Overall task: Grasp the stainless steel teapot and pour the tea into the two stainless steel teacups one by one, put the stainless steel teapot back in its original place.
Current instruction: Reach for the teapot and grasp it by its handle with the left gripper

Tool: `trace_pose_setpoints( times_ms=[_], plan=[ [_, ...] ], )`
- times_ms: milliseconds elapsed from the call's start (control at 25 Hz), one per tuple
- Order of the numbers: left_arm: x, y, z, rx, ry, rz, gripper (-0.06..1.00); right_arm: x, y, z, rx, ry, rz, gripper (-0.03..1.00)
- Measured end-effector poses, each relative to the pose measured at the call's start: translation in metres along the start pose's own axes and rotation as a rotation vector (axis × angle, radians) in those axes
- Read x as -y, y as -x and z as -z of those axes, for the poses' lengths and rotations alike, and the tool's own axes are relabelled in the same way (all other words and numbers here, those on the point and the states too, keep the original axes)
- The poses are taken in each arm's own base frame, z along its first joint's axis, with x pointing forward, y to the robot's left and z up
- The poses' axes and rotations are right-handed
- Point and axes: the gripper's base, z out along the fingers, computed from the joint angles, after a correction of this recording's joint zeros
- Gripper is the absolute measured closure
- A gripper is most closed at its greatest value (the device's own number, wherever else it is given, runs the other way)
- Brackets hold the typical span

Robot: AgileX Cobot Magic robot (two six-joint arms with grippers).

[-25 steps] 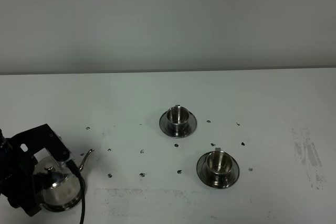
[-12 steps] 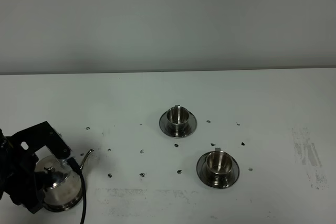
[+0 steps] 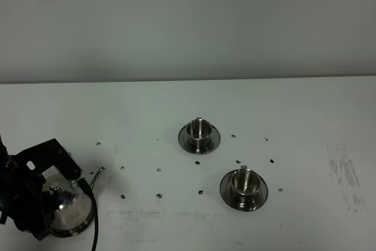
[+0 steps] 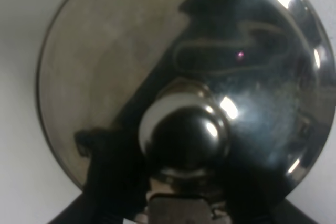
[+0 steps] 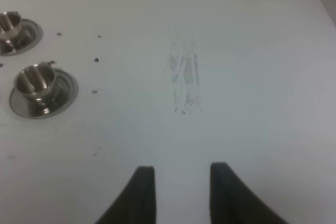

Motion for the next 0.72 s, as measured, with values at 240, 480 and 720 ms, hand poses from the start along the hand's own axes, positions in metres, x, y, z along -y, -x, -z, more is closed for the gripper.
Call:
trace_pose_setpoints(
  times_ms=[240,480,720],
  plan=[
    [0.0000,0.0001,-0.0002,0.002,0.001,-0.002,0.50,0.0000,0.0000,0.0000,0.000,0.000,0.000,0.73],
    [0.0000,0.0009,-0.0002,0.011,0.001,0.001,0.74,0.0000,0.0000,0.0000,0.000,0.000,0.000,0.73],
    [-0.0006,0.0019,-0.0002,0.022,0.008,0.006,0.74,0.0000,0.0000,0.0000,0.000,0.000,0.001,0.73]
  ],
)
